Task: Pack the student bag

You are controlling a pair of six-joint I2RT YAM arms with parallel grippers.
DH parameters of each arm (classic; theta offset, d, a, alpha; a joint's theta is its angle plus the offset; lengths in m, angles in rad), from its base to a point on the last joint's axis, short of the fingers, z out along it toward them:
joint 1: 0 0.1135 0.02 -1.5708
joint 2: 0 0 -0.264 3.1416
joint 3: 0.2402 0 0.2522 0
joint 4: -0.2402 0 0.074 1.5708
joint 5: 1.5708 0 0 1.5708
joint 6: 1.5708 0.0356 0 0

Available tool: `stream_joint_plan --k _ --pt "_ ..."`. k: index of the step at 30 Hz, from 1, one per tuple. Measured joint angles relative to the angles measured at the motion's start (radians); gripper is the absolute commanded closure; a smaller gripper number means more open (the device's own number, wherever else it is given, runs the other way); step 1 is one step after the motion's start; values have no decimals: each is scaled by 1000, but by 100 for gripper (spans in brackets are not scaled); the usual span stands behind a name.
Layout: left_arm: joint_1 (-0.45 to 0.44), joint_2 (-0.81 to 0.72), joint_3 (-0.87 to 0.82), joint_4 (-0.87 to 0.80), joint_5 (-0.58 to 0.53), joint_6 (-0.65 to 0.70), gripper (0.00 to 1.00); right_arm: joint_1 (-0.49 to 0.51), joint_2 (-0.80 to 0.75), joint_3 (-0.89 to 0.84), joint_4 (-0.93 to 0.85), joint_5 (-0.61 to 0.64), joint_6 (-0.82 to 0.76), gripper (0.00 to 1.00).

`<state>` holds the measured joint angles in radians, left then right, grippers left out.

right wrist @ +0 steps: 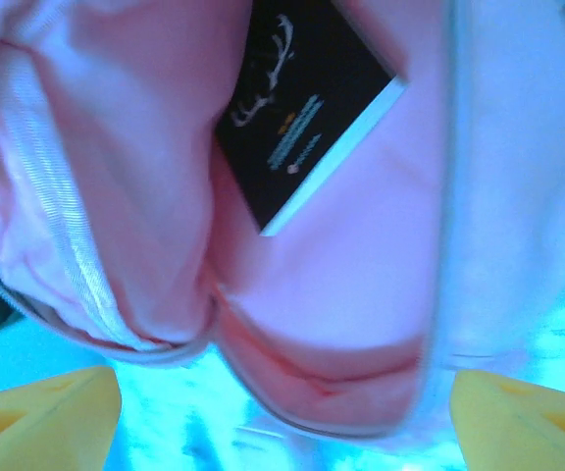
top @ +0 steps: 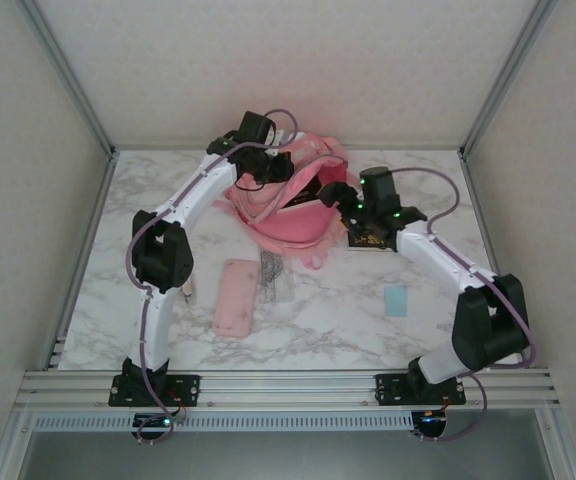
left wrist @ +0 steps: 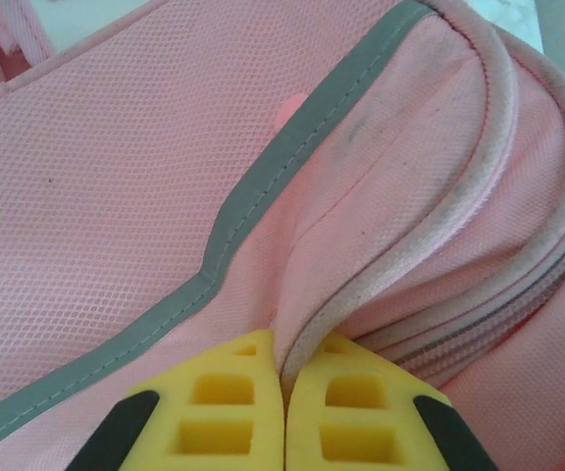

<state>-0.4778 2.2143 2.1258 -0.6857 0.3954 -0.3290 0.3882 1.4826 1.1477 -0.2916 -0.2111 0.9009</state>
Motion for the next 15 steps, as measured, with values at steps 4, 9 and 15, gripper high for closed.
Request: stream_joint_plan --k 4,9,15 --pt "-2 -49 -96 42 -30 18 100 -95 -10 93 -216 44 -303 13" --pt "-2 -113 -201 57 -132 71 100 -192 -13 97 -376 183 -521 11" --pt "8 -132 -211 10 -288 151 85 -298 -8 89 -430 281 -594 8"
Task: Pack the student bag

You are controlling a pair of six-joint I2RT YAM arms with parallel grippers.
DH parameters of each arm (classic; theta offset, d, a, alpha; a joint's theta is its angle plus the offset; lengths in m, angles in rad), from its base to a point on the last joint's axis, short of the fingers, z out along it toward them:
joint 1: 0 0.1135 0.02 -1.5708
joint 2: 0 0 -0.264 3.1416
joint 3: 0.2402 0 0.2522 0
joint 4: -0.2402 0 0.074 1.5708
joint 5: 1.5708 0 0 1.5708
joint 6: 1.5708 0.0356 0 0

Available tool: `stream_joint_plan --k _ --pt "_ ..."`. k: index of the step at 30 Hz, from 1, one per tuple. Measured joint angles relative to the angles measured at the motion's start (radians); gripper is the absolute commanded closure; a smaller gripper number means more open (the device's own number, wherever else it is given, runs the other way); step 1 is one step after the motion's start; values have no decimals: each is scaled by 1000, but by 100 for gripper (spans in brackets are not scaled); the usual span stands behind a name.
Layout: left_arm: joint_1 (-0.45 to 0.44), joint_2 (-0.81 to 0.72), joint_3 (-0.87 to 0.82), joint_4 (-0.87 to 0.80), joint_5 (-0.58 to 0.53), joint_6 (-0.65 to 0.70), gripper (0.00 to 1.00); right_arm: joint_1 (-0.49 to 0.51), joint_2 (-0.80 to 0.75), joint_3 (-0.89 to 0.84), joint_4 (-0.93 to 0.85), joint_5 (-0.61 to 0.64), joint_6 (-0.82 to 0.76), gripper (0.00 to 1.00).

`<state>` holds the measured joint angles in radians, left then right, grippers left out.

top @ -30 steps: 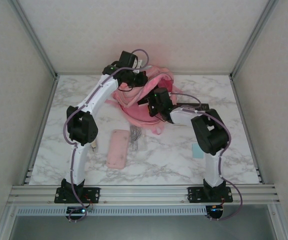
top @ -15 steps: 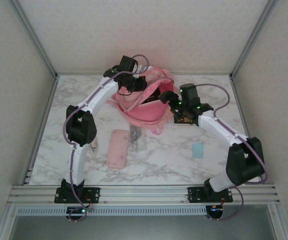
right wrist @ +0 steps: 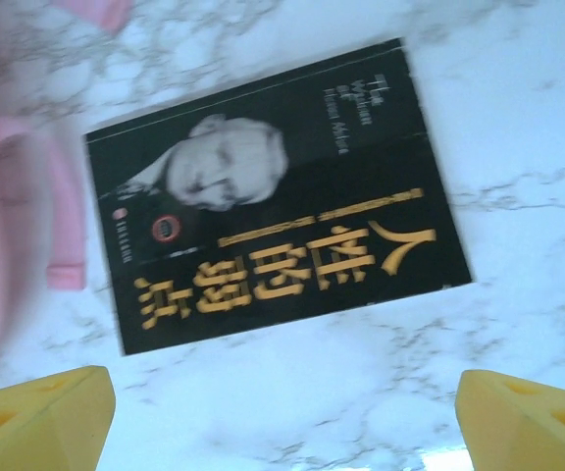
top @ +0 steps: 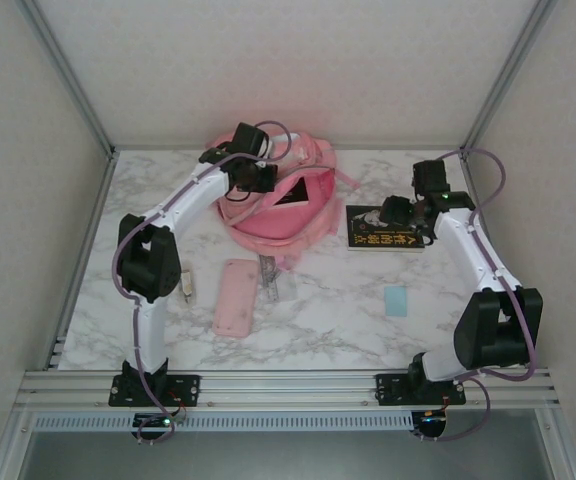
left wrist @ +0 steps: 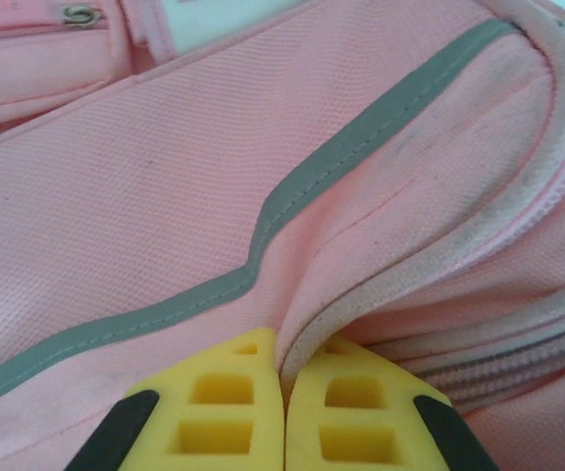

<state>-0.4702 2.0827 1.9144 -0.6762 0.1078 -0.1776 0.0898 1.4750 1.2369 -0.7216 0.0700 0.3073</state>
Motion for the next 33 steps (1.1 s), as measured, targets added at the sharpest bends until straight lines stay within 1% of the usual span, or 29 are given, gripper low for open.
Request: stream_joint_plan --k 1,2,3,4,5,6,7,10,12,15,19,21,26,29,33 --pt "3 -2 0 -10 -13 7 69 -14 7 -3 1 11 -4 8" --pt "6 -4 0 -18 -20 5 58 -27 14 -5 4 16 -6 7" --pt "10 -10 0 -45 -28 -2 51 -43 30 -7 13 17 -9 7" --pt "11 -17 -3 -64 -32 -11 45 -61 51 -8 27 16 -10 7" --pt "13 -24 -10 -74 -35 -24 33 -76 70 -8 39 16 -12 7" --pt "13 -42 -25 -79 -35 -34 29 -97 98 -7 55 13 -16 7" --pt "10 -63 -47 -80 -35 -55 27 -119 131 -7 71 6 -22 7" --pt "-6 -136 -113 -55 -31 -110 26 -176 225 13 97 -27 -35 9" --pt "-41 -188 -155 -19 -18 -154 27 -208 303 50 106 -64 -43 10" --pt "-124 -223 -195 69 4 -222 28 -231 397 111 114 -114 -61 12" --pt "-231 -204 -256 212 36 -329 33 -230 473 172 116 -165 -84 14" --pt "-274 -161 -271 281 43 -388 36 -229 499 193 116 -193 -90 16" --pt "-333 -6 -253 399 43 -492 42 -230 533 208 113 -245 -101 18" --pt "-355 100 -194 414 43 -526 44 -229 536 200 113 -274 -103 18" --pt "-380 210 -100 404 43 -546 48 -232 531 169 127 -314 -101 22"
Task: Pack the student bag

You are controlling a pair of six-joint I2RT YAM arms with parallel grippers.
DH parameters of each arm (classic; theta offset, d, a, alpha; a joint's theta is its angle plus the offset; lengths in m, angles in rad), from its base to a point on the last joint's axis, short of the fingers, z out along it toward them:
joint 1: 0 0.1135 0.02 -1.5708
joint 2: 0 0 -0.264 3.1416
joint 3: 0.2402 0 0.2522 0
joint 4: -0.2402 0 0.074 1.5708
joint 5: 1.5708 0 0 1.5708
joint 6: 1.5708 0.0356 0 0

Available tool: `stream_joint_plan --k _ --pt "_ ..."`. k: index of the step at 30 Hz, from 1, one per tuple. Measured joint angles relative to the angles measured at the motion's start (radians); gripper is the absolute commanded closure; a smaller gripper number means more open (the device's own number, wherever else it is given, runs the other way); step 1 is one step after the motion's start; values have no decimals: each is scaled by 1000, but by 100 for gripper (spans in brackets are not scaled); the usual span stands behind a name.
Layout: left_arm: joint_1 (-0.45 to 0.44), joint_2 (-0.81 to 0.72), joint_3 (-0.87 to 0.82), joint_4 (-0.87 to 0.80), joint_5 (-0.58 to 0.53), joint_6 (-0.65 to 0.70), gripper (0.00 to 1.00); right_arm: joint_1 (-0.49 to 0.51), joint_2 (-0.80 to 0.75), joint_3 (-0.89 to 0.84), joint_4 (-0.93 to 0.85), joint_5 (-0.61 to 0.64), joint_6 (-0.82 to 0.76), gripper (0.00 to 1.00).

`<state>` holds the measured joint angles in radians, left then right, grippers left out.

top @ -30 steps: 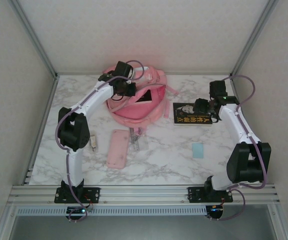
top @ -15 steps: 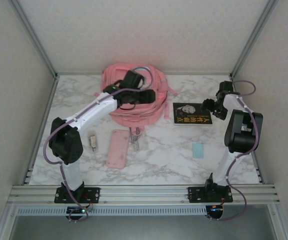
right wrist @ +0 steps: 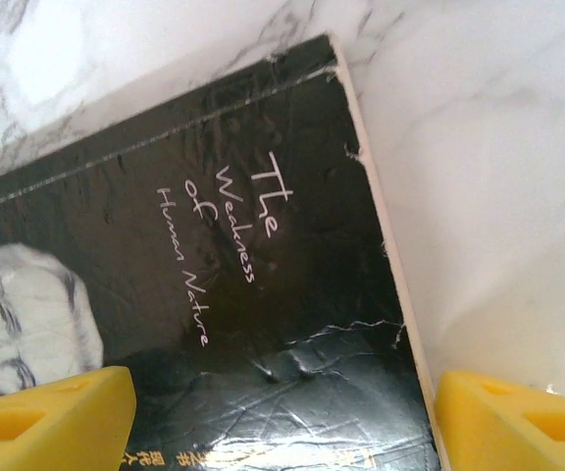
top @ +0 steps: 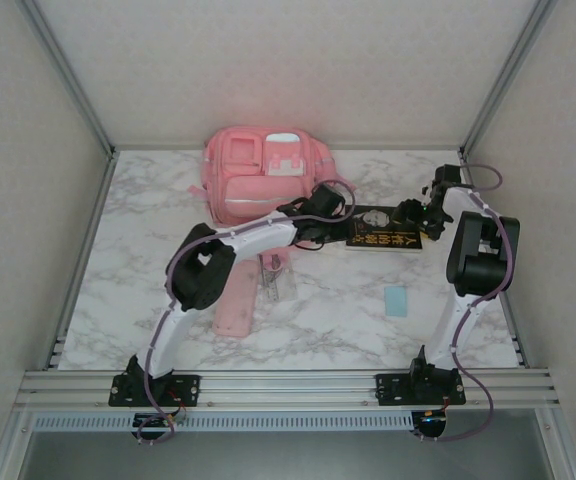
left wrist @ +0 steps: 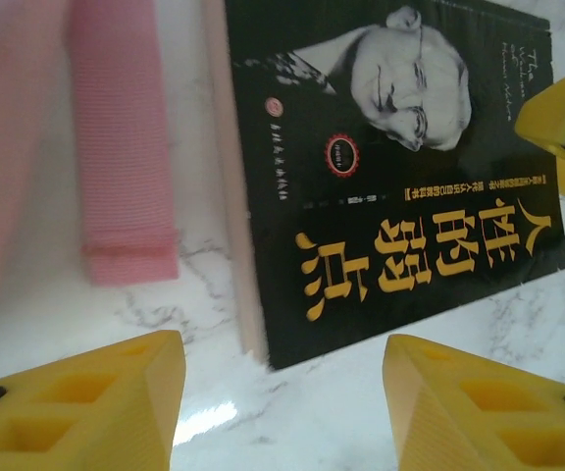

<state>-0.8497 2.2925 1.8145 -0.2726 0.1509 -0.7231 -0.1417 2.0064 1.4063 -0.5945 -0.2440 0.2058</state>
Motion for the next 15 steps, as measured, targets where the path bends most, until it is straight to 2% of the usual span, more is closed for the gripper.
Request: stream_joint_plan --k 6,10,15 --pt "-15 87 95 -37 0 -13 59 0 -60 -94 18 -83 26 30" --pt "-15 102 104 -47 -3 -15 61 -1 -124 -121 20 -113 44 37" --pt "-15 103 111 -61 -8 -14 61 -2 -203 -138 37 -151 67 54"
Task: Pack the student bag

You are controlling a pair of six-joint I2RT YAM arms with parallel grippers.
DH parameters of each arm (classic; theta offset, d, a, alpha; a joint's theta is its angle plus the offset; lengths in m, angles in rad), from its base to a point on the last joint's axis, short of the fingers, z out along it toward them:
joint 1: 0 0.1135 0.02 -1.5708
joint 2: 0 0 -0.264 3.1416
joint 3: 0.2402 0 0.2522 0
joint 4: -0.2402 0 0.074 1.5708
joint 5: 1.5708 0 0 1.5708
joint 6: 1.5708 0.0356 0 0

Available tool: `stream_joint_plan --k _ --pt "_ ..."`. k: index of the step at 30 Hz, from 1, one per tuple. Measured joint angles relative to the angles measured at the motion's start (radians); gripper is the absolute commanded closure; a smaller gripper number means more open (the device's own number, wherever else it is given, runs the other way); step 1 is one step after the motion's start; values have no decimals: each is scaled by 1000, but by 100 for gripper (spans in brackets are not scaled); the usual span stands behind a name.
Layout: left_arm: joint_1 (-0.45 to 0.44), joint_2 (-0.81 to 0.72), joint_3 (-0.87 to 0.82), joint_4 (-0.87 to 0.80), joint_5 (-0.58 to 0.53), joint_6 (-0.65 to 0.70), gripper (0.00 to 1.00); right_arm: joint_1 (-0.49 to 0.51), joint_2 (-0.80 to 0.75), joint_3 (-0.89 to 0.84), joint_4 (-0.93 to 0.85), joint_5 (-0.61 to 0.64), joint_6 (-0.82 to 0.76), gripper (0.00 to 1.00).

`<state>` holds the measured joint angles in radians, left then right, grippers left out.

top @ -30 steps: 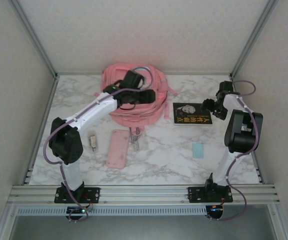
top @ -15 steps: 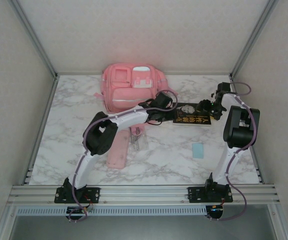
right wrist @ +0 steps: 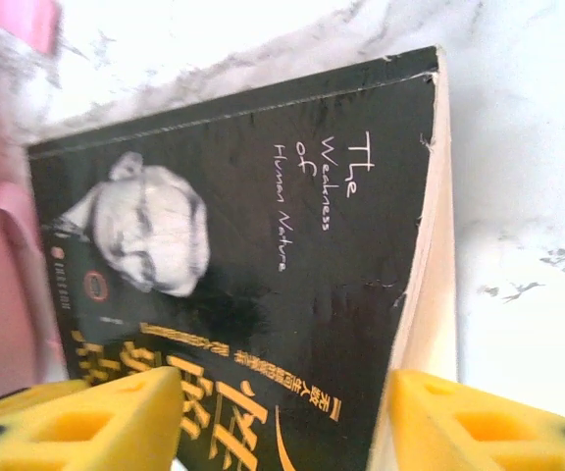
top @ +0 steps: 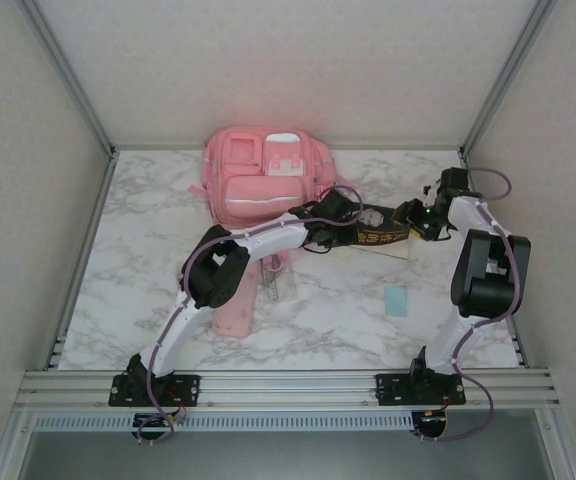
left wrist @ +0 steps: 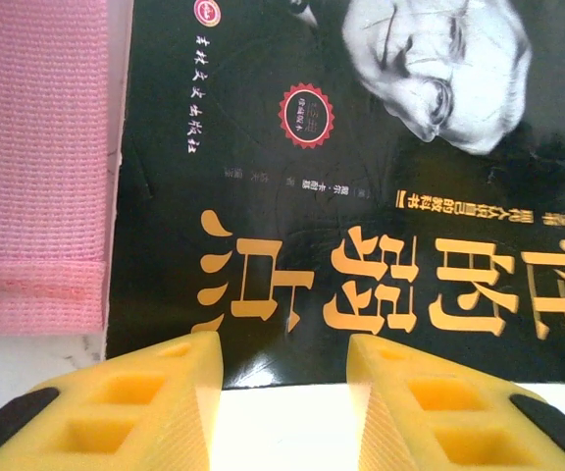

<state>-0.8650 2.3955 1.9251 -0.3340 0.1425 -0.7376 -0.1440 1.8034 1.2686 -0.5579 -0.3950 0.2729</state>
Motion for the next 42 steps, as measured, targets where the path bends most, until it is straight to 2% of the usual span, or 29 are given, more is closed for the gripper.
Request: stream_joint_plan --k 6,8,9,16,18,19,20,25,31,37,42 --pt "1 0 4 -12 -6 0 61 -7 4 0 24 -18 16 85" --pt "1 0 5 -15 -10 0 59 -10 13 0 24 -17 27 97" --pt "1 0 5 -16 -10 0 57 -11 15 0 24 -17 33 100" --pt "6 -21 5 -17 11 1 31 -9 12 0 19 -36 47 100" --pt "17 -51 -13 -14 29 6 26 -8 -3 -4 16 -59 53 100" --pt "27 -76 -35 -6 43 9 17 -6 -19 -10 18 -76 56 100" --pt "41 -104 -58 5 58 14 15 -6 -41 -19 19 -95 57 100" --pt "158 -224 -153 127 167 19 14 -2 -183 -82 31 -180 69 100" --pt "296 -205 -192 333 347 -10 14 -1 -323 -132 19 -253 83 100" --pt "295 -124 -192 468 518 -23 14 -1 -407 -131 8 -333 80 100" --pt "285 -75 -143 460 671 47 14 -1 -429 -122 -13 -410 75 100"
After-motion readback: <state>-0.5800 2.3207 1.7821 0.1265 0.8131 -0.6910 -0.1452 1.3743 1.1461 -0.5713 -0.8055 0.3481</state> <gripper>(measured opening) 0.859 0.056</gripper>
